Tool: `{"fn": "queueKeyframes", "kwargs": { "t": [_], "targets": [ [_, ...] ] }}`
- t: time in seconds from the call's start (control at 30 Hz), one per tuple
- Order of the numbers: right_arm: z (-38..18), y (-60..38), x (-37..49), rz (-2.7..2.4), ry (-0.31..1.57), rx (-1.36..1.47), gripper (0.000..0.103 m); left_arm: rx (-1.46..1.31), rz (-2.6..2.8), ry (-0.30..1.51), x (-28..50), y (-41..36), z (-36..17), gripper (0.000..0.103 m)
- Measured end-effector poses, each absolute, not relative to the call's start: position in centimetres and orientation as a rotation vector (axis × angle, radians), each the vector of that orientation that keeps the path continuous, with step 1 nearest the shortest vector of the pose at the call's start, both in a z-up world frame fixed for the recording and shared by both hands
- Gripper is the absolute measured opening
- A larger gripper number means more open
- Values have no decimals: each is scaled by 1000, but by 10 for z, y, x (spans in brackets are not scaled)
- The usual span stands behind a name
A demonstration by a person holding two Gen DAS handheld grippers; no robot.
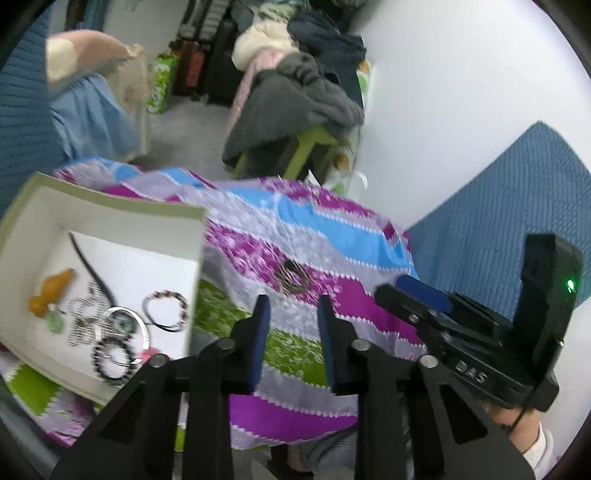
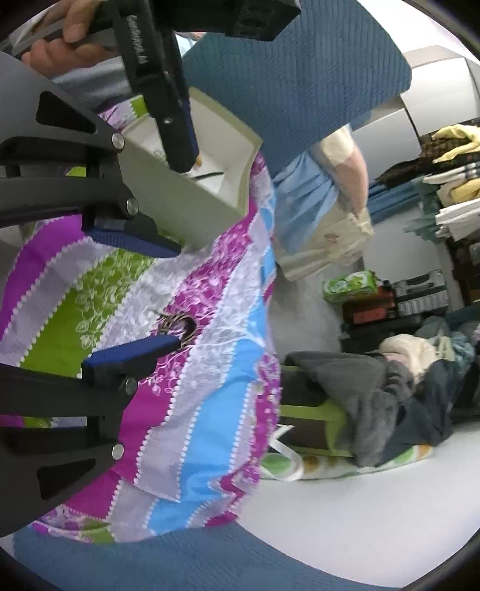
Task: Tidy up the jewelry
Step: 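Move both open tools from the box back to the remaining jewelry, then grasp the black-and-gold patterned bangle with the right tool while the left grasps the silver hairpin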
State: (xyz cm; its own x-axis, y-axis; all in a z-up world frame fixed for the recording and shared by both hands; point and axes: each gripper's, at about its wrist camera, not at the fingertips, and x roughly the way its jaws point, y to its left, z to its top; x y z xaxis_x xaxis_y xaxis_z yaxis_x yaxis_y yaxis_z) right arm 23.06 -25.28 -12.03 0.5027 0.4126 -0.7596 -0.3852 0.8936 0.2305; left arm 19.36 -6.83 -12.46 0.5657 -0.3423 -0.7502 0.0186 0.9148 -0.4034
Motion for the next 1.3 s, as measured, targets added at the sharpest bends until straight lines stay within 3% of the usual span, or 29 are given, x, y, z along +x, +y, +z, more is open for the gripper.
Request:
{"fn": "queueKeyframes", "kwargs": {
  "t": [0.23, 0.37, 0.63, 0.7, 0.87, 1.3],
  "targets": [
    [-169, -263, 271, 487, 1020, 39, 37, -380, -234, 1001, 214, -91, -157, 25],
    [-193, -259, 296, 492, 1059, 36, 30, -386, -225, 1033, 227, -95, -178, 25],
    [-233, -248, 323, 514, 1119, -2, 26, -387, -220, 1091, 248, -105, -209, 24],
    [-240, -246, 325, 515, 1133, -22, 19, -387, -221, 1105, 252, -106, -216, 23],
    [-246, -244, 324, 507, 1141, -56, 8, -371, -214, 1131, 263, -112, -230, 14],
    [-228, -277, 320, 366, 1119, -17, 7, -278, -190, 1145, 284, -122, -249, 14]
  ]
}}
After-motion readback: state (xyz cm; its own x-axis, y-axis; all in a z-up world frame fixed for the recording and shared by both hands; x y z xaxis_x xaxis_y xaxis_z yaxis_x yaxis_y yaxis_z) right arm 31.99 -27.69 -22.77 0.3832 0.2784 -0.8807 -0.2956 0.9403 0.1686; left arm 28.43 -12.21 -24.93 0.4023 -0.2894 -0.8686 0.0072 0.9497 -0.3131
